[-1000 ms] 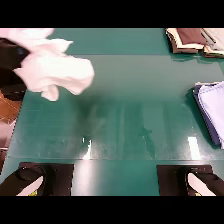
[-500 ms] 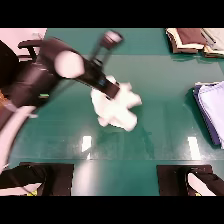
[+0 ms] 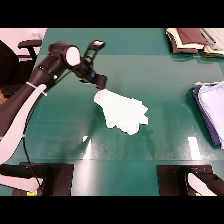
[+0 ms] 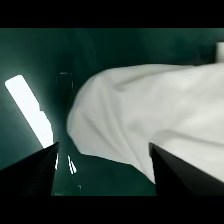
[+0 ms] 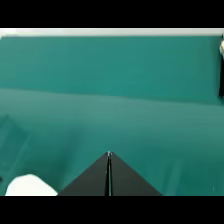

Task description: Fold the shirts.

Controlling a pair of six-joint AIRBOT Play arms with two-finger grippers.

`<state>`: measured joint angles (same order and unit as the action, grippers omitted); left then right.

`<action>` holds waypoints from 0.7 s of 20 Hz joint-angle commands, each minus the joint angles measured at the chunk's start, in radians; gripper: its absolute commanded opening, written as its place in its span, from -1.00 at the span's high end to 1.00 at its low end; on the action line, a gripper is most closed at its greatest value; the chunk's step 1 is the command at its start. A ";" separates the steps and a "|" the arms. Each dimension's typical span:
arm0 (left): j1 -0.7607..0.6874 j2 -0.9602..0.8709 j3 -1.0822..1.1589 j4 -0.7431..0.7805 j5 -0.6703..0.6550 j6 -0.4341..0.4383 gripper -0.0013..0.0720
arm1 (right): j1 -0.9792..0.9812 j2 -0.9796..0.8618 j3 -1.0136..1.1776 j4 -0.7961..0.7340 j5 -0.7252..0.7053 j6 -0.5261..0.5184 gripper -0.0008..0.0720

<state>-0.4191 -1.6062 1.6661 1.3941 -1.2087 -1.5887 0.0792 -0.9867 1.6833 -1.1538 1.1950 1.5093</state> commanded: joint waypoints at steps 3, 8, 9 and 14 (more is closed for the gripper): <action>0.122 -0.151 -0.001 -0.172 0.002 0.101 -0.81 | 0.000 -0.001 -0.241 0.002 0.009 0.000 0.93; 0.112 -0.250 -0.001 -0.274 -0.010 0.184 -0.53 | 0.000 -0.001 -0.458 0.021 0.005 0.001 0.93; 0.112 -0.250 -0.001 -0.274 -0.002 0.183 0.06 | 0.000 0.000 -0.497 0.038 0.005 0.000 0.93; 0.113 -0.242 0.014 -0.272 0.008 0.185 0.87 | 0.001 -0.022 -0.728 0.119 0.014 0.001 0.12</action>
<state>-0.3077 -1.8439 1.6703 1.1362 -1.2026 -1.4151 0.0792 -0.9947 1.0801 -1.0901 1.1992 1.5097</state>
